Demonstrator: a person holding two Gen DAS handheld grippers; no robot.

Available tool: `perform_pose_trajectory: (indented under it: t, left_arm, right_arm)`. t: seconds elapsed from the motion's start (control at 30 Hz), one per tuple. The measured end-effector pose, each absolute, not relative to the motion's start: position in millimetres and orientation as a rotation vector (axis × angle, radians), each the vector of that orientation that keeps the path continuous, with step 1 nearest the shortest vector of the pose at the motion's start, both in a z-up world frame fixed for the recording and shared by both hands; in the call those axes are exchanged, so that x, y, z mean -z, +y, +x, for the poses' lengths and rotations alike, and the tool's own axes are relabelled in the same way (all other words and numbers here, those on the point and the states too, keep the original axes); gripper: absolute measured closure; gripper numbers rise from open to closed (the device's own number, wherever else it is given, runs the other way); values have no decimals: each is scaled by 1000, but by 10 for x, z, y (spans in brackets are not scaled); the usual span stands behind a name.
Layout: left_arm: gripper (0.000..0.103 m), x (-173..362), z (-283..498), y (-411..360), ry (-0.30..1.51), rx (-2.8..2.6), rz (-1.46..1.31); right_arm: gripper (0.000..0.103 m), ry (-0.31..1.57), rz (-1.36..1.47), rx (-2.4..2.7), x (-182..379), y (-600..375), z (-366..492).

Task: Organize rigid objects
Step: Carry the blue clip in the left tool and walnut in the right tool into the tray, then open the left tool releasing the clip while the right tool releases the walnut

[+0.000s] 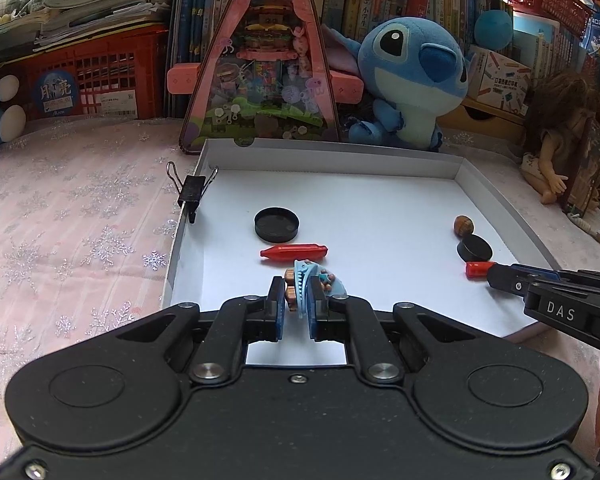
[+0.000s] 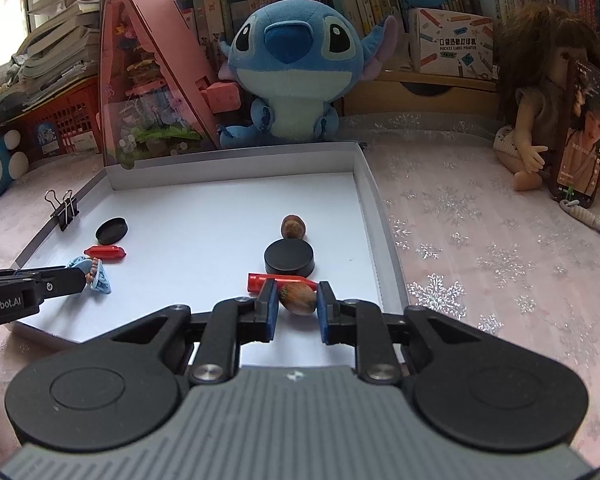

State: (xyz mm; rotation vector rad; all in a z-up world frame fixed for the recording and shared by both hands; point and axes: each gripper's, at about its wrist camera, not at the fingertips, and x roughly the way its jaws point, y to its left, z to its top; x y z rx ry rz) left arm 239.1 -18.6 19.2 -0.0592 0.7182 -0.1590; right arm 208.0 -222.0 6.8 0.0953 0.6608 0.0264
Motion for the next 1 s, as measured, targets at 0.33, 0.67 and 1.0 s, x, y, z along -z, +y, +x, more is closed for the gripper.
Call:
perform_pose_trajectory:
  t: [0.33, 0.67, 1.0]
  left_arm:
    - [90, -155, 2443, -194, 723, 144, -64]
    - [61, -279, 2301, -196, 683, 153, -50]
    - [45, -480, 1864, -155, 629, 239, -25]
  right_arm:
    - [74, 668, 91, -44, -55, -2200, 2112]
    - [45, 617, 104, -52, -160, -2213, 1960]
    - [33, 535, 48, -90, -333, -2196, 1545]
